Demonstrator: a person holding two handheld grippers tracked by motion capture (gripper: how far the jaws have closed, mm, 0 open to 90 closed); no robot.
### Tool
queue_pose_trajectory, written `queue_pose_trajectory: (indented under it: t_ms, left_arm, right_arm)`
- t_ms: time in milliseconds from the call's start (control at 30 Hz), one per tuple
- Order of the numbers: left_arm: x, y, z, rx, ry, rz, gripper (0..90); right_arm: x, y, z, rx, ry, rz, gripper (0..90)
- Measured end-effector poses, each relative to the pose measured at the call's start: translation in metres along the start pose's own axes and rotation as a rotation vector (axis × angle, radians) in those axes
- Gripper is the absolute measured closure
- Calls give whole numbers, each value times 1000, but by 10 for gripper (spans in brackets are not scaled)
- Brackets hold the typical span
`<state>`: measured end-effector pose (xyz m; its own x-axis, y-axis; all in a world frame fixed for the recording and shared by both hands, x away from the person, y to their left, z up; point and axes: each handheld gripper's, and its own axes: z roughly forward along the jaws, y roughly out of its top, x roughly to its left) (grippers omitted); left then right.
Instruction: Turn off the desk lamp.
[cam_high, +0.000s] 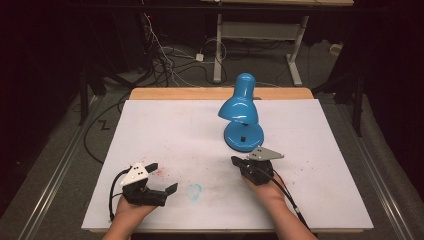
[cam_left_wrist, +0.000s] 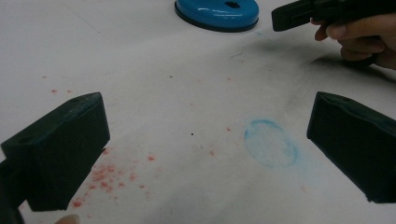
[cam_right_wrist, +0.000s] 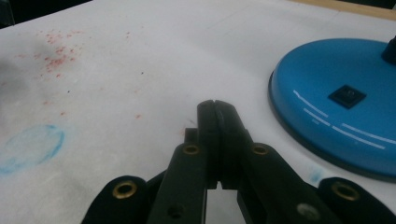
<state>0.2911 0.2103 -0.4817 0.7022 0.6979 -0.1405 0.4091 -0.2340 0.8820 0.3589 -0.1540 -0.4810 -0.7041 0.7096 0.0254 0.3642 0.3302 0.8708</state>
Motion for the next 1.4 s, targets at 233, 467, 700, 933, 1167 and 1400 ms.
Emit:
queue_pose_trajectory:
  t_ms: [233, 467, 700, 933, 1167, 1400]
  left_arm:
    - [0, 0, 1, 2, -3, 0, 0]
    - [-1, 0, 1, 3, -6, 3, 0]
    - [-2, 0, 1, 3, -9, 5, 0]
    - [-3, 0, 0, 4, -16, 7, 0]
    - [-5, -2, -3, 13, -19, 17, 0]
    - [0, -3, -2, 15, -5, -7, 0]
  right_arm:
    - [3, -12, -11, 1, 1, 4, 900]
    - [1, -23, -37, -7, -9, -5, 900]
    - [-11, -34, -70, -15, -25, 18, 752]
    - [-27, -54, -98, -37, -62, 66, 294]
    - [-34, -65, -118, -82, -115, 59, 7]
    - [-33, -65, -121, -104, -137, 44, 6]
